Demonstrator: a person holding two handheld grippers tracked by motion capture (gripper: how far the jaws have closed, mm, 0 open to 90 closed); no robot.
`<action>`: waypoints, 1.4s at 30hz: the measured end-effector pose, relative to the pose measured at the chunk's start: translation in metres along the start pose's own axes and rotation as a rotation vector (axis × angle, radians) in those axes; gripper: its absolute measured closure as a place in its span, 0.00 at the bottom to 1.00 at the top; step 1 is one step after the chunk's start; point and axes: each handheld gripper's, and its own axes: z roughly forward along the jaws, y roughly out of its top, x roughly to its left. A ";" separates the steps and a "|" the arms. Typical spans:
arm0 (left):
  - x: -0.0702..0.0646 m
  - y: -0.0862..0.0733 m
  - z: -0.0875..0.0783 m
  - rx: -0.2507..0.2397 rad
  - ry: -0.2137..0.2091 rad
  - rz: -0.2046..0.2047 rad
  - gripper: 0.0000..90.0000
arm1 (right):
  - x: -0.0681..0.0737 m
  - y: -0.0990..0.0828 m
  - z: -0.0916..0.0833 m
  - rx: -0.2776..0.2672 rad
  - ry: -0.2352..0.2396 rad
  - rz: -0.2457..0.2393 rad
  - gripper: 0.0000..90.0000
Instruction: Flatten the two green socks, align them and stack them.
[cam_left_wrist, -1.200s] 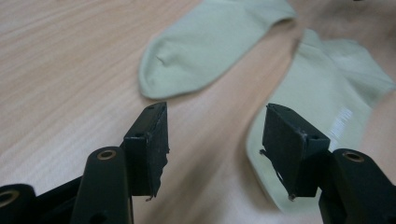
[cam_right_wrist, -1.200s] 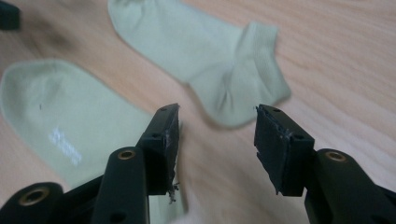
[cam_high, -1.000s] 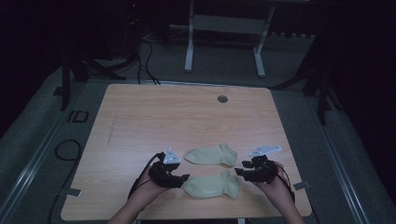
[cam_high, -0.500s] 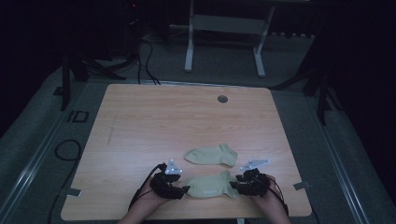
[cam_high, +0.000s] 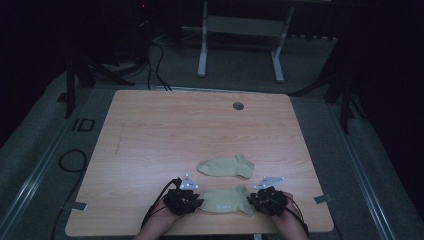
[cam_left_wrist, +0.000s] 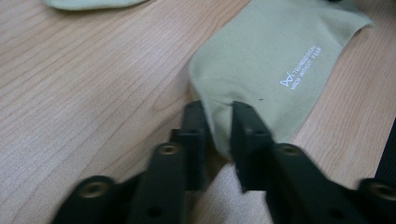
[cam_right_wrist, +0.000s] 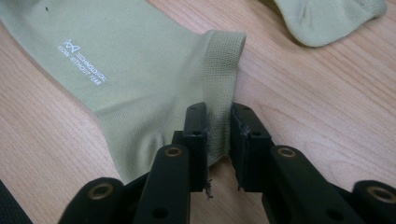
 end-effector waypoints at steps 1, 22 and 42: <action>0.000 0.000 0.000 0.001 0.004 0.002 0.90 | 0.001 0.000 0.000 0.005 -0.003 -0.002 0.88; -0.008 0.005 -0.043 -0.104 0.016 0.000 0.98 | 0.014 0.014 -0.037 -0.095 0.065 -0.006 0.92; 0.011 0.042 -0.065 -0.168 0.059 -0.018 0.98 | -0.003 0.057 -0.073 -0.221 0.016 -0.033 0.92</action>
